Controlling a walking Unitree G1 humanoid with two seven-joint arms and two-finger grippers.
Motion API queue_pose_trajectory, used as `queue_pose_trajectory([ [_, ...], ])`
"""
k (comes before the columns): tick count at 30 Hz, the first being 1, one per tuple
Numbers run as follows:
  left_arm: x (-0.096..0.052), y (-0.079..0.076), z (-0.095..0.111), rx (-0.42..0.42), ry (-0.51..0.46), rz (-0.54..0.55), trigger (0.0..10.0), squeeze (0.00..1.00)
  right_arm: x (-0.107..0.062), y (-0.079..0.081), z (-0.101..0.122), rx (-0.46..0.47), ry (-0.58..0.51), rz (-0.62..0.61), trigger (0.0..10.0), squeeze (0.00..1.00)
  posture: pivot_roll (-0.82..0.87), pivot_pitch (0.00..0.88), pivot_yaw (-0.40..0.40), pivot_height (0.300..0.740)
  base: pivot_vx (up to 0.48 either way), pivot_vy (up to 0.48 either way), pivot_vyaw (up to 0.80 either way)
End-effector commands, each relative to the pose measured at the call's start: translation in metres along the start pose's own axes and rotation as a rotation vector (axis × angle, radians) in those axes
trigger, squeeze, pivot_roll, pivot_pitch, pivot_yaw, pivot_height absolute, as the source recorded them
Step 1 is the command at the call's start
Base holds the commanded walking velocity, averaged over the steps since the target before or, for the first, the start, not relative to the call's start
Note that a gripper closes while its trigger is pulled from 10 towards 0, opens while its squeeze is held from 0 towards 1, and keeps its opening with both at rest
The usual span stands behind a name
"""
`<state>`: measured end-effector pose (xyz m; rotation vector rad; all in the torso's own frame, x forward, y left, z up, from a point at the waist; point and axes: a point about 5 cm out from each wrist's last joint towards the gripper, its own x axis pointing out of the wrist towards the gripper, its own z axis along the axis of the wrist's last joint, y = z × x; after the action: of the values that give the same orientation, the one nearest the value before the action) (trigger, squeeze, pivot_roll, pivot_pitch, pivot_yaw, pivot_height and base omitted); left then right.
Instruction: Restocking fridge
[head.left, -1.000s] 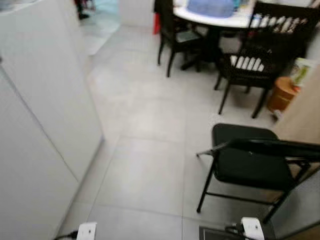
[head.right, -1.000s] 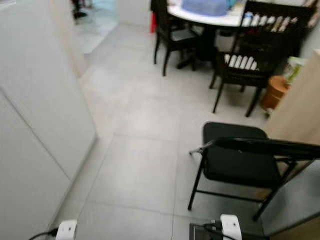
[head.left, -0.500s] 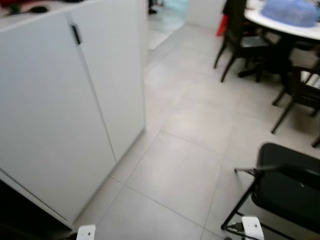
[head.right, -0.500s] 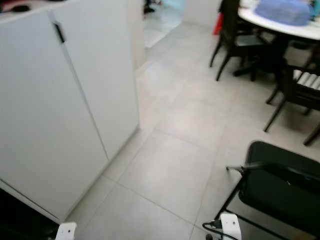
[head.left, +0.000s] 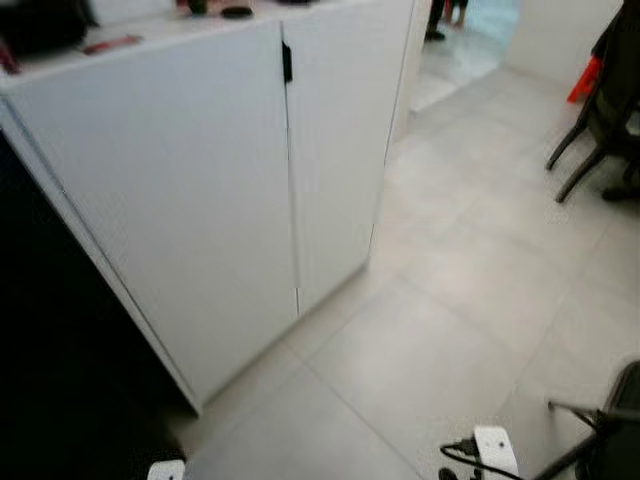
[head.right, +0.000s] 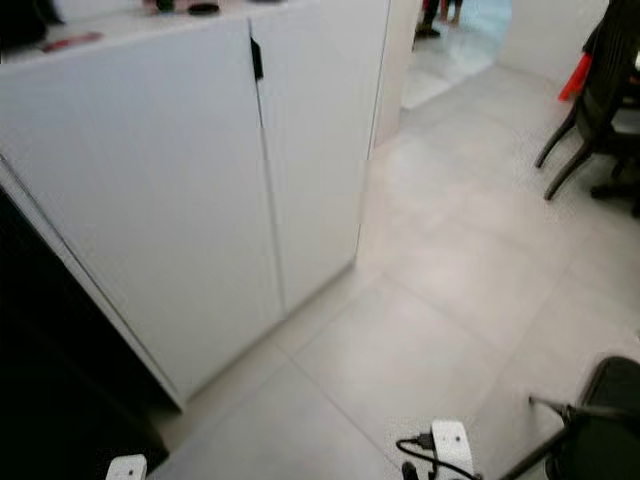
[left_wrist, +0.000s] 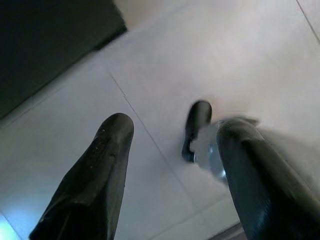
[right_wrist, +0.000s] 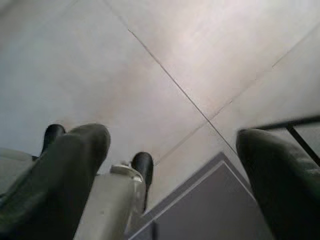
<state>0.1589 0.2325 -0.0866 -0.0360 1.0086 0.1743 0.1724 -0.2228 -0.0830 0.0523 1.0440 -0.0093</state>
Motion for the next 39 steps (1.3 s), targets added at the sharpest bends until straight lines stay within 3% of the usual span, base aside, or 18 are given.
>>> queue_pose_trajectory([
  [1, -0.0009, -0.0022, -0.0086, -0.023, 0.027, -0.002, 10.0, 0.0, -0.002, -0.0058, -0.007, -0.001, 0.023, -0.016, 10.0, 0.0, -0.04, 0.0, -0.029, 0.74, 0.0, 0.0, 0.8],
  [27, -0.001, -0.0038, -0.0098, -0.035, 0.027, -0.011, 10.0, 0.0, -0.0024, -0.007, -0.0078, -0.003, 0.025, -0.018, 10.0, 0.0, -0.05, 0.0, -0.033, 0.74, 0.0, 0.0, 0.8],
  [39, -0.0004, -0.0045, -0.0075, -0.05, 0.028, -0.013, 10.0, 0.0, -0.0022, -0.0076, -0.0062, 0.033, 0.023, -0.03, 10.0, 0.0, -0.04, 0.0, -0.044, 0.74, 0.0, 0.117, 0.0],
])
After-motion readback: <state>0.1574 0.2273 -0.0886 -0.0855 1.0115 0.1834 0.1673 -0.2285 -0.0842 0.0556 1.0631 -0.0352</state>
